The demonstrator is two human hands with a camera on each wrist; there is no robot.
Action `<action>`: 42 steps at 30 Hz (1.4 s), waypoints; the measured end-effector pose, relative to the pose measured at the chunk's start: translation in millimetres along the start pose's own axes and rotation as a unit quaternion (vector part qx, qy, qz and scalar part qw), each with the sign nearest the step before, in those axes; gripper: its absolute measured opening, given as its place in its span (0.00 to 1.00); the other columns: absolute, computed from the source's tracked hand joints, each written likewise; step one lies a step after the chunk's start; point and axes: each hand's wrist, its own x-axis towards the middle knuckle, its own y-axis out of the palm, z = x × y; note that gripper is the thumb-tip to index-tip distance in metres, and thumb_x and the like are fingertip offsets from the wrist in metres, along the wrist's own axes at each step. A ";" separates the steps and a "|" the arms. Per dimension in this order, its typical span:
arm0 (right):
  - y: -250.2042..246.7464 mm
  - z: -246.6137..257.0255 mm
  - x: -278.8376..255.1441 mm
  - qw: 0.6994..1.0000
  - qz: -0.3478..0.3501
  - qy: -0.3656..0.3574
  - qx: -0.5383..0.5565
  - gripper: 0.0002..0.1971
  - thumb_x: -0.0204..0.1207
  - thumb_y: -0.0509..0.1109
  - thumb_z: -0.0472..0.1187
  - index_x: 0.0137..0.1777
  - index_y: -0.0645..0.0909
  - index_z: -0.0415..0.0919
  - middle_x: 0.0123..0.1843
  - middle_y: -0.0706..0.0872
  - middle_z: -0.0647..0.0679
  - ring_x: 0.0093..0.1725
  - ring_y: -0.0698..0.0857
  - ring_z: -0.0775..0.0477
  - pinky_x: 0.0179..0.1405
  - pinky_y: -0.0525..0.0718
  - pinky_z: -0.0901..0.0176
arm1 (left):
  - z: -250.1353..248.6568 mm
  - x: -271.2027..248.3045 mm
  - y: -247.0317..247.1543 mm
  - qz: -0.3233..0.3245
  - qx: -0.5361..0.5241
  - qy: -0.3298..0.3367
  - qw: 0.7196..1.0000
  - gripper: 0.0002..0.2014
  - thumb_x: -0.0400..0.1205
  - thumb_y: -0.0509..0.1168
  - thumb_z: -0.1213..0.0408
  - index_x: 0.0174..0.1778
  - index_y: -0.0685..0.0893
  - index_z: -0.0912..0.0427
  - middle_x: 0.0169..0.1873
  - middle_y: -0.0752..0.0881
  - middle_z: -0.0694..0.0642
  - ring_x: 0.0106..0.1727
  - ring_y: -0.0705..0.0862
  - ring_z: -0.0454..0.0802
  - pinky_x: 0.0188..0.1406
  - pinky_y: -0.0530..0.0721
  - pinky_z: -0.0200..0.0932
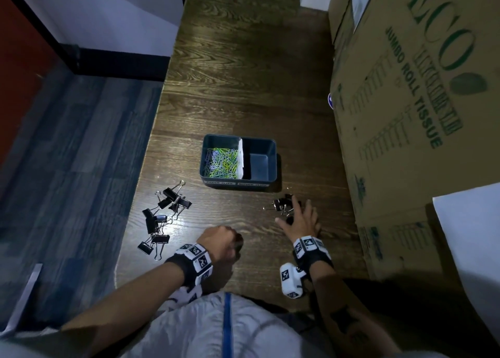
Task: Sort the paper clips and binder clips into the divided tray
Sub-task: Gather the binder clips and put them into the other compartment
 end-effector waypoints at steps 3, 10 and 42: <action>15.4 17.8 -12.0 0.999 -0.023 -0.036 -0.014 0.44 0.76 0.71 0.62 0.86 0.49 0.61 0.89 0.44 0.42 0.87 0.46 0.32 0.82 0.52 0.28 | 6.5 6.3 -37.7 -0.125 -0.042 -0.024 0.991 0.09 0.75 0.68 0.50 0.45 0.81 0.50 0.44 0.84 0.49 0.42 0.84 0.50 0.42 0.84 0.45; 41.9 48.9 -43.5 0.988 -0.023 -0.152 -0.016 0.36 0.80 0.69 0.52 0.85 0.57 0.58 0.88 0.52 0.41 0.86 0.52 0.35 0.82 0.55 0.34 | 22.7 45.8 -132.1 -0.349 -0.138 -0.071 0.924 0.03 0.78 0.69 0.58 0.41 0.82 0.51 0.38 0.82 0.46 0.37 0.80 0.43 0.34 0.77 0.38; 49.9 73.1 -63.7 0.980 -0.018 -0.197 0.006 0.31 0.79 0.67 0.58 0.82 0.64 0.61 0.87 0.58 0.45 0.85 0.55 0.39 0.82 0.56 0.38 | 49.3 -10.2 20.0 -0.055 0.012 -0.035 0.998 0.34 0.83 0.49 0.37 0.84 0.50 0.46 0.84 0.51 0.56 0.84 0.49 0.57 0.80 0.51 0.62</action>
